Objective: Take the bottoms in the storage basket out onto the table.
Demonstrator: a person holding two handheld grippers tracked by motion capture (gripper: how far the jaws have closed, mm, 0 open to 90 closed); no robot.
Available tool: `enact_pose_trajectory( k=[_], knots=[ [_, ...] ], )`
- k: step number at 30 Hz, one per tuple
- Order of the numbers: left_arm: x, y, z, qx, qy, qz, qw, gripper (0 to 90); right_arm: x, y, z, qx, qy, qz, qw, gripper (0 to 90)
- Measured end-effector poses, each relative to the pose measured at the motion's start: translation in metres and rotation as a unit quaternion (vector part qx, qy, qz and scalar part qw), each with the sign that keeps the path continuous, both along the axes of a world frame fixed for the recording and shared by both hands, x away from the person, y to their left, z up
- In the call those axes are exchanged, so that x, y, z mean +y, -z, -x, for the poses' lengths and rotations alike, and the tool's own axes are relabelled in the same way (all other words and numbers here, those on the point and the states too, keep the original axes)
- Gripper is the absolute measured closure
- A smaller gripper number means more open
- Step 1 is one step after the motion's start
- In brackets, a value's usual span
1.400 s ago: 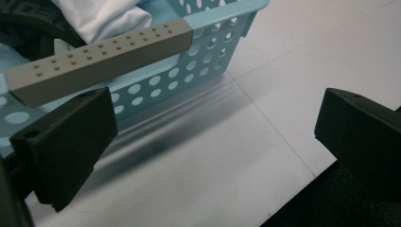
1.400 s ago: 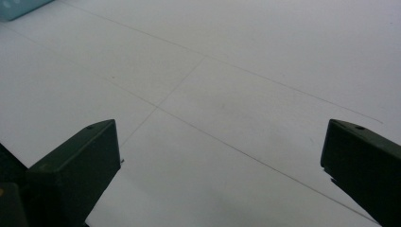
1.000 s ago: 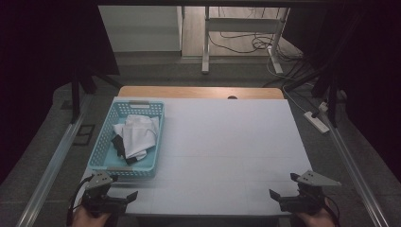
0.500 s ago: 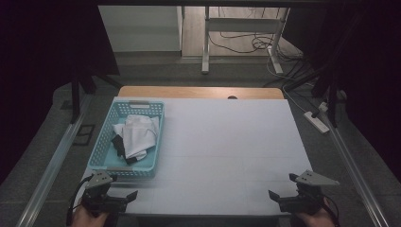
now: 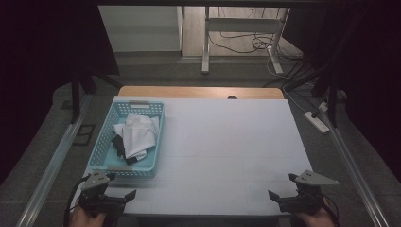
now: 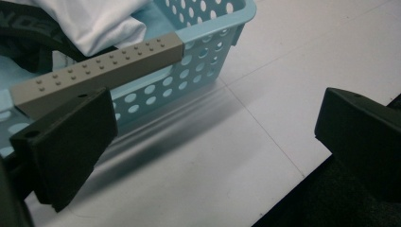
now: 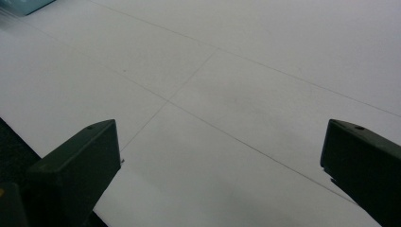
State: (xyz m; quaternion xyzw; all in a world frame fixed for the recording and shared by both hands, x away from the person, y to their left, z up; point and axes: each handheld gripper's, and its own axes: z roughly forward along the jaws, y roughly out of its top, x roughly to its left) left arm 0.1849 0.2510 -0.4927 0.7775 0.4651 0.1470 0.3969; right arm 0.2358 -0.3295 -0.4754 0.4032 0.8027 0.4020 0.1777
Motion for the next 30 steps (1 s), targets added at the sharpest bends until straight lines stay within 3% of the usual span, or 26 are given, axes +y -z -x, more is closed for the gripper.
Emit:
enact_pose_trajectory(
  k=[14,30],
  knots=[
    [-0.002,-0.007,0.000,-0.015,0.007,-0.012,0.9998,0.0,0.001,0.000,0.000,0.000,-0.002,0.003,1.0000,0.0],
    [-0.003,-0.018,-0.005,-0.027,0.020,-0.001,0.9994,0.0,0.000,0.000,-0.001,0.004,-0.003,0.002,1.0000,0.0]
  ],
)
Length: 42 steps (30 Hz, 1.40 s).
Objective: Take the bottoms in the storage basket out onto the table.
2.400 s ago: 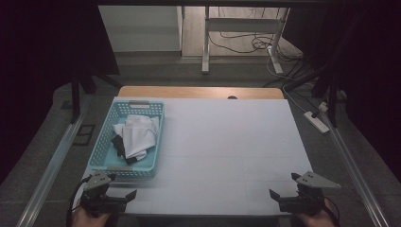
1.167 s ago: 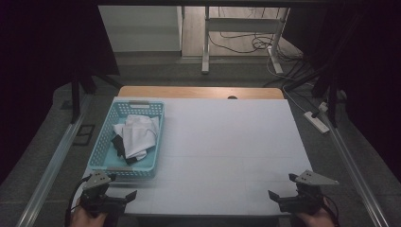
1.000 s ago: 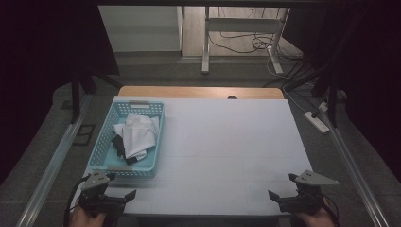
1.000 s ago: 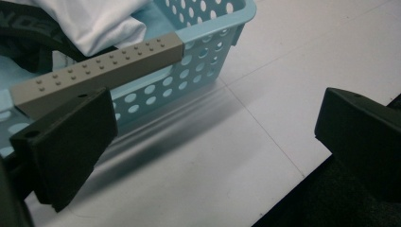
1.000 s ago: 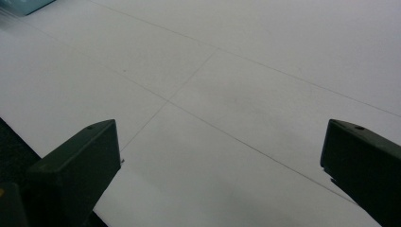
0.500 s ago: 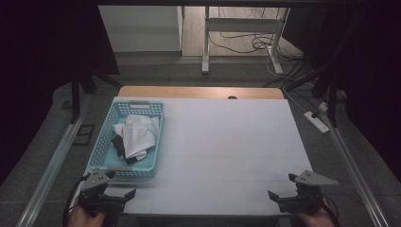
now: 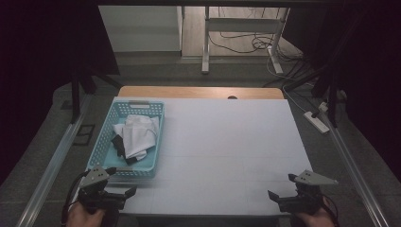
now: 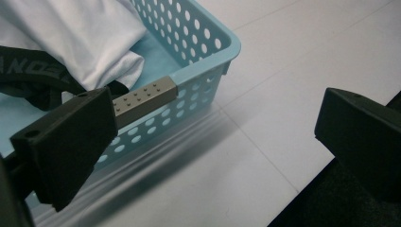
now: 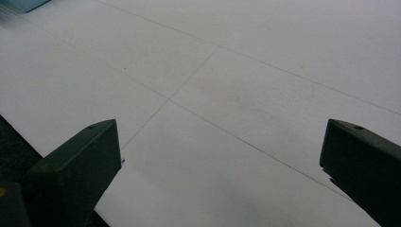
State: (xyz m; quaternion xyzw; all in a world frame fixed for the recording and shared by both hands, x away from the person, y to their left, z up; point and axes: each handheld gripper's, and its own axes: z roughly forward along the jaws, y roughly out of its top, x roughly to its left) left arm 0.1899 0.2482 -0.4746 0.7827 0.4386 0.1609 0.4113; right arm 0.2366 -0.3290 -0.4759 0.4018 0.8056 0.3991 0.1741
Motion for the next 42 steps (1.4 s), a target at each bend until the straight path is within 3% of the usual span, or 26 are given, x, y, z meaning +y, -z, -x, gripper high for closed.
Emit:
enact_pose_trajectory(
  k=[18,22,32,34,42],
  knots=[
    [-0.002,-0.003,-0.014,0.015,0.000,0.011,0.9998,0.0,0.001,0.000,0.000,0.003,-0.004,0.003,1.0000,0.0],
    [-0.003,-0.004,-0.019,0.015,-0.005,-0.004,0.9999,0.0,0.001,0.000,0.000,0.004,-0.005,0.004,1.0000,0.0],
    [-0.005,-0.007,-0.032,0.021,-0.006,-0.010,0.9997,0.0,0.001,0.001,-0.001,0.005,-0.005,0.004,1.0000,0.0],
    [-0.007,-0.010,-0.036,0.031,-0.002,-0.010,0.9995,0.0,0.001,0.001,-0.001,0.006,-0.006,0.004,1.0000,0.0],
    [-0.011,-0.014,-0.051,0.030,-0.006,-0.018,0.9994,0.0,0.001,0.001,-0.001,0.006,-0.006,0.004,1.0000,0.0]
  ],
)
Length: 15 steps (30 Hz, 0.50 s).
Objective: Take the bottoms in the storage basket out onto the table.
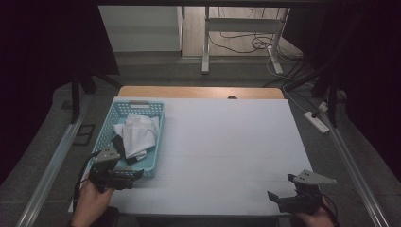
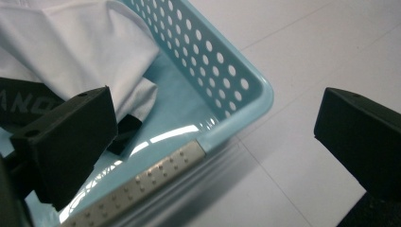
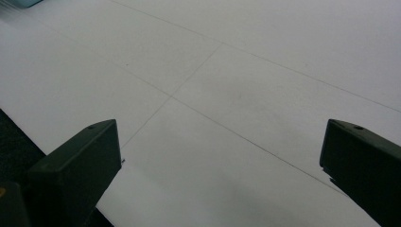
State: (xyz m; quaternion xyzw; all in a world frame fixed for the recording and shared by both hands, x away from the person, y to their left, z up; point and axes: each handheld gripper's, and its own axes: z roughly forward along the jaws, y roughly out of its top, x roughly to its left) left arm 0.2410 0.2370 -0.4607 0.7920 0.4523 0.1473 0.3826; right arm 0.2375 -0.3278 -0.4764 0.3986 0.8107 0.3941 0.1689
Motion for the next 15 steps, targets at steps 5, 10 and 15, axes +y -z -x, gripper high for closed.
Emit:
enact_pose_trajectory(
  k=[5,10,15],
  knots=[
    [-0.002,0.000,-0.008,0.000,-0.004,-0.001,1.0000,0.0,0.000,0.000,0.000,0.001,0.000,0.001,1.0000,0.0],
    [-0.005,-0.001,-0.016,0.001,-0.007,-0.004,1.0000,0.0,0.000,0.000,0.000,0.001,-0.001,0.002,1.0000,0.0],
    [-0.007,-0.002,-0.024,0.002,-0.013,-0.013,0.9998,0.0,0.000,0.000,0.000,0.001,-0.001,0.002,1.0000,0.0]
  ],
)
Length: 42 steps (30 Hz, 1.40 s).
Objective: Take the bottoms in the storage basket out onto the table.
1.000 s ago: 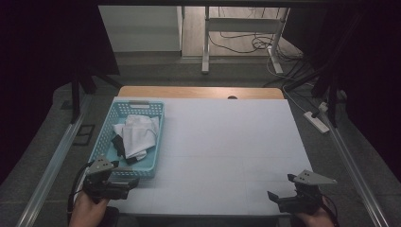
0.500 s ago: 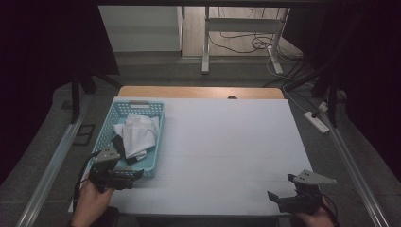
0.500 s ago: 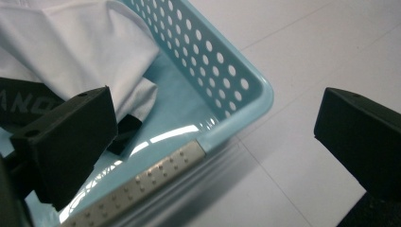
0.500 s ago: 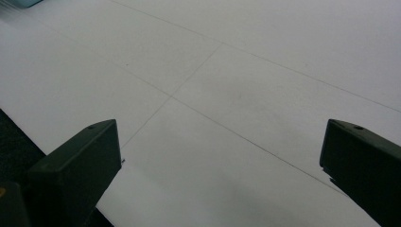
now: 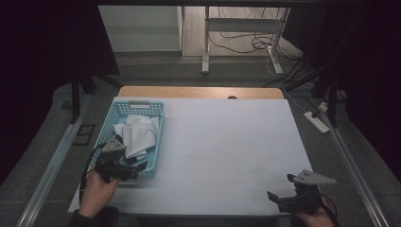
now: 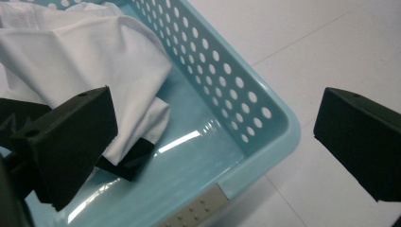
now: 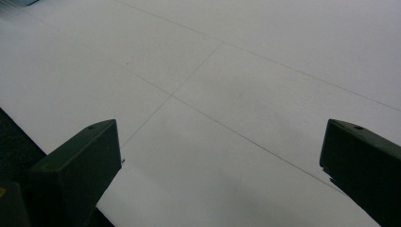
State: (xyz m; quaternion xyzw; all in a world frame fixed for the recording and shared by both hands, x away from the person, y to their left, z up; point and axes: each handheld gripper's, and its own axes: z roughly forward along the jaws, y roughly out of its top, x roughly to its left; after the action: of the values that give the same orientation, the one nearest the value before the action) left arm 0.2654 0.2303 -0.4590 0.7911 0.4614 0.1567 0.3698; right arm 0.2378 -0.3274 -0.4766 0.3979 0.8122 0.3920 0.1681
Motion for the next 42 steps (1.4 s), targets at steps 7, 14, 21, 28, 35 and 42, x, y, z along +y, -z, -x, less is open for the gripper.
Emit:
enact_pose_trajectory(
  k=[7,14,21,28,35,42],
  knots=[
    [0.001,0.001,-0.010,0.005,-0.004,-0.002,1.0000,0.0,0.000,0.000,0.000,0.001,0.000,0.001,1.0000,0.0],
    [0.003,-0.001,-0.026,0.009,-0.006,-0.005,0.9999,0.0,0.001,0.000,0.000,0.002,-0.001,0.002,1.0000,0.0],
    [0.004,-0.001,-0.041,0.018,-0.004,-0.009,0.9998,0.0,0.001,0.000,0.000,0.003,-0.001,0.004,1.0000,0.0],
    [0.005,-0.001,-0.056,0.035,0.000,-0.009,0.9993,0.0,0.001,0.000,0.000,0.003,-0.002,0.003,1.0000,0.0],
    [0.005,-0.004,-0.069,0.038,0.000,-0.014,0.9992,0.0,0.001,0.000,-0.001,0.004,-0.001,0.004,1.0000,0.0],
    [0.011,-0.003,-0.083,0.046,-0.013,-0.021,0.9986,0.0,0.001,0.001,-0.001,0.005,-0.002,0.004,1.0000,0.0]
  ],
)
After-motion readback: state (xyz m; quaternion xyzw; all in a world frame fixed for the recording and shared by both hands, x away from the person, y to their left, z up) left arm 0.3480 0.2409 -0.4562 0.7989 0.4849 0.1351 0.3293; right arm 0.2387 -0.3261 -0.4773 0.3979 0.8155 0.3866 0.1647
